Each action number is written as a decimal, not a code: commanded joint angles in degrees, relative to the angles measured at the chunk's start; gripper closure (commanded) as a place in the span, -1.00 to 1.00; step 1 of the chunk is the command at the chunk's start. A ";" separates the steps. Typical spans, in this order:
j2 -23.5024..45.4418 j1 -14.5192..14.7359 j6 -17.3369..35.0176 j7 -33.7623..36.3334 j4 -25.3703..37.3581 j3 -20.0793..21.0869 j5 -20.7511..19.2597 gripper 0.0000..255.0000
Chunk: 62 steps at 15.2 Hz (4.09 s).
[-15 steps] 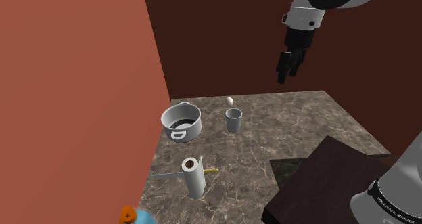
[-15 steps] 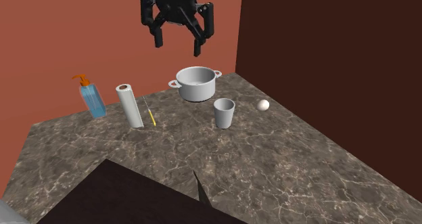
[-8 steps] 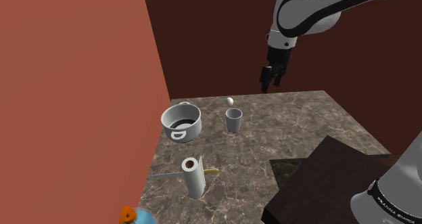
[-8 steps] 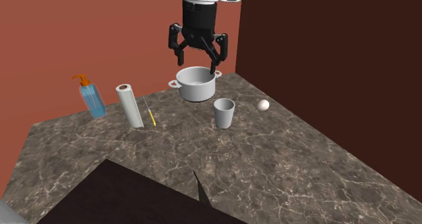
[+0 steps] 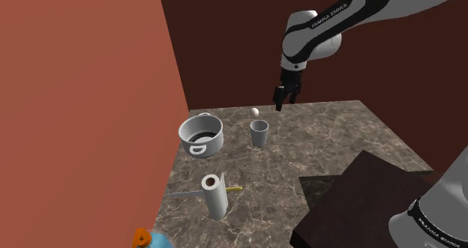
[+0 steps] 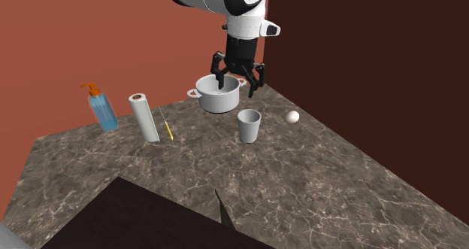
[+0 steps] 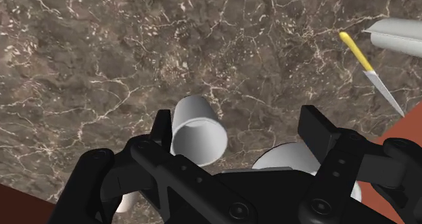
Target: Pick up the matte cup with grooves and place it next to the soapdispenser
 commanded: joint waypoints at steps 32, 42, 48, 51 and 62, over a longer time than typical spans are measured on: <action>42.91 -2.88 10.29 -2.62 30.96 0.33 3.96 -1.00; 42.91 -2.88 10.30 -2.62 30.96 0.33 3.96 1.00; 39.37 -2.66 7.61 -2.10 30.12 -0.03 3.54 1.00; 37.68 -2.56 6.20 -1.83 29.85 -0.20 3.31 1.00; 32.10 -2.26 0.52 -0.80 29.99 -0.77 2.45 1.00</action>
